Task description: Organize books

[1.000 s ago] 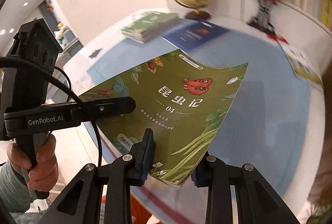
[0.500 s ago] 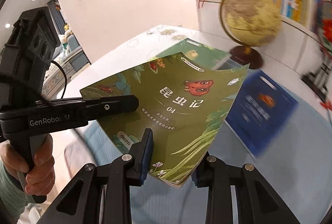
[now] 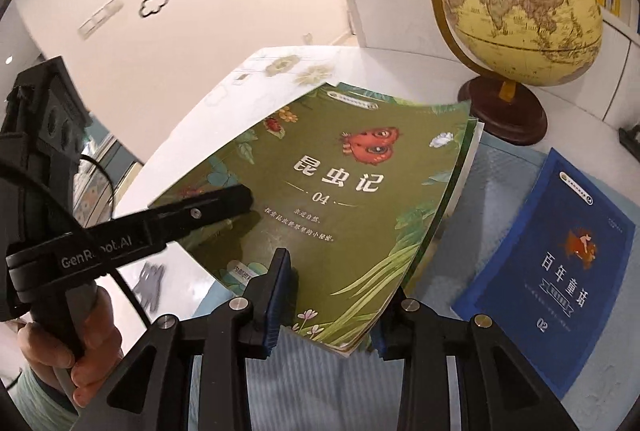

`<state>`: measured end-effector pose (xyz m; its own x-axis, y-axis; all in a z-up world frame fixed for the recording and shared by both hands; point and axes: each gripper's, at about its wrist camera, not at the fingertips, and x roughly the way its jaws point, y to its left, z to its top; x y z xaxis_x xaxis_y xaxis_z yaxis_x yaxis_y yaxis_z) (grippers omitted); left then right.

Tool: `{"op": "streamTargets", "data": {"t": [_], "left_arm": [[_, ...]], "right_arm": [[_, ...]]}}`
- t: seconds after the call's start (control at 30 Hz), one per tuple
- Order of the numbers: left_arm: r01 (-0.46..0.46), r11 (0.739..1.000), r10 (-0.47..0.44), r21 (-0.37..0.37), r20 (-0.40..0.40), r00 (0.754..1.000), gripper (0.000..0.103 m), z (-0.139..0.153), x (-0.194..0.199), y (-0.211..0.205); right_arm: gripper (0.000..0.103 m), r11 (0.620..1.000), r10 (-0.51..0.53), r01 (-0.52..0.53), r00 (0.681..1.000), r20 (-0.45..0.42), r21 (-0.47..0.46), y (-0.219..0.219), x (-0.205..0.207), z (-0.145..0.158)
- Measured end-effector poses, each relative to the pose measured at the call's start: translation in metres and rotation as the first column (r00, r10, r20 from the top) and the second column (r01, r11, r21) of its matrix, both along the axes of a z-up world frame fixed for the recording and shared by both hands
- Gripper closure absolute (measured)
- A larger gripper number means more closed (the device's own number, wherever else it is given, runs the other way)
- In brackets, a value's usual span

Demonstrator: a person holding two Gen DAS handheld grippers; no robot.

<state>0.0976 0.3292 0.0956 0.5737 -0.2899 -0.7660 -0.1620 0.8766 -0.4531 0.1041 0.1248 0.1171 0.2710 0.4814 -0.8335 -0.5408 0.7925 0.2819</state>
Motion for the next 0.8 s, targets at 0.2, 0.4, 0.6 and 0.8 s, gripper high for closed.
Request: {"op": "streamTargets", "data": {"t": [0.2, 0.4, 0.6, 0.8], "left_arm": [[-0.055, 0.995, 0.057, 0.081, -0.023, 0.998, 0.077, -0.003, 0.003, 0.017], [-0.085, 0.987, 0.083, 0.136, 0.017, 0.996, 0.077, 0.010, -0.014, 0.002], [0.089, 0.987, -0.092, 0.131, 0.014, 0.996, 0.076, 0.013, -0.002, -0.098], [0.253, 0.951, -0.239, 0.177, -0.099, 0.966, 0.074, -0.017, 0.023, -0.225]], "right_arm": [[0.051, 1.000, -0.007, 0.004, 0.995, -0.103, -0.027, 0.003, 0.005, -0.026], [0.045, 0.994, 0.102, -0.105, 0.990, -0.095, -0.031, -0.017, -0.029, -0.023], [0.045, 0.998, 0.033, -0.042, 0.983, -0.182, -0.042, -0.123, -0.059, -0.038], [0.045, 0.996, -0.064, 0.051, 0.981, -0.186, -0.076, -0.232, -0.055, -0.042]]}}
